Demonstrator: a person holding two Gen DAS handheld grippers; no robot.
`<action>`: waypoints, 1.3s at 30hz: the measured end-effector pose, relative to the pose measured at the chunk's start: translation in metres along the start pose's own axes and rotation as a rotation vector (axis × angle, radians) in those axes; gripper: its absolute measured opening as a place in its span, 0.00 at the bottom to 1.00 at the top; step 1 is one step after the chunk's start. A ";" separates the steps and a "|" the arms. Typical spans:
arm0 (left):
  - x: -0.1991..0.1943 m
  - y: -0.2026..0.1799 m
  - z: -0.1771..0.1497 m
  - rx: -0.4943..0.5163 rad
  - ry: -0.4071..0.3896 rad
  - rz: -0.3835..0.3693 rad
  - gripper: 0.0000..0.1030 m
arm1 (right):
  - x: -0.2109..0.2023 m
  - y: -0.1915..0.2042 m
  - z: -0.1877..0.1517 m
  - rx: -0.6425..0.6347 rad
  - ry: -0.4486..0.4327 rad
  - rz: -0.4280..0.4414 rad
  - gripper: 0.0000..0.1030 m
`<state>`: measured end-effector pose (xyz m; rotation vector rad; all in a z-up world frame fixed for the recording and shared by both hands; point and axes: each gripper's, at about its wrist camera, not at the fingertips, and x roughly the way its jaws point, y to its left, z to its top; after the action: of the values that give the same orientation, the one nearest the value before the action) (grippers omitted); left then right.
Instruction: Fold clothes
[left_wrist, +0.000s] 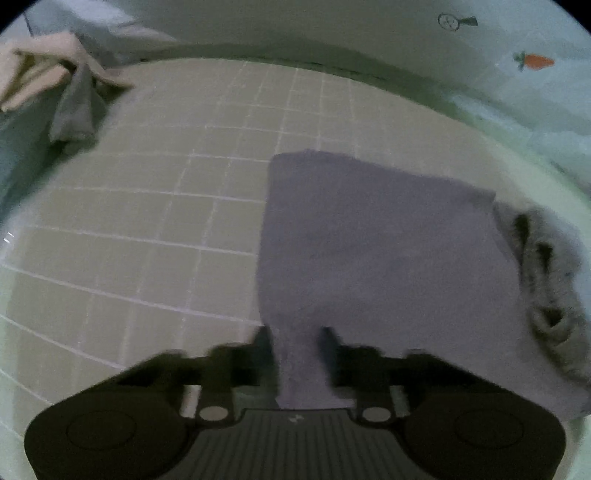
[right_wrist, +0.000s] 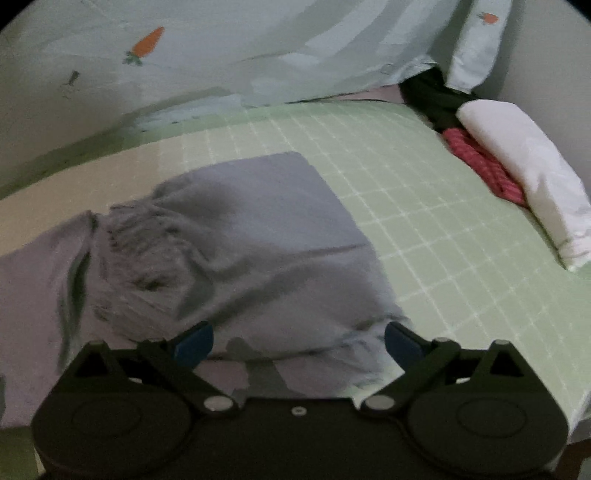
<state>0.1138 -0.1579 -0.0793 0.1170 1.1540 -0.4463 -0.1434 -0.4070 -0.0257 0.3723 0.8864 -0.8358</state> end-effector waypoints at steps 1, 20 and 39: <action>0.000 0.000 0.002 -0.020 0.001 -0.014 0.11 | 0.000 -0.005 0.000 0.006 0.002 -0.004 0.97; -0.035 -0.263 -0.013 0.141 -0.109 -0.345 0.10 | 0.010 -0.140 0.020 -0.014 -0.029 -0.031 0.97; -0.058 -0.176 -0.044 -0.060 -0.103 0.085 0.85 | 0.031 -0.084 0.068 -0.074 -0.133 0.258 0.98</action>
<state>-0.0133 -0.2872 -0.0212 0.0897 1.0556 -0.3380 -0.1616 -0.5163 -0.0066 0.3533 0.7260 -0.5809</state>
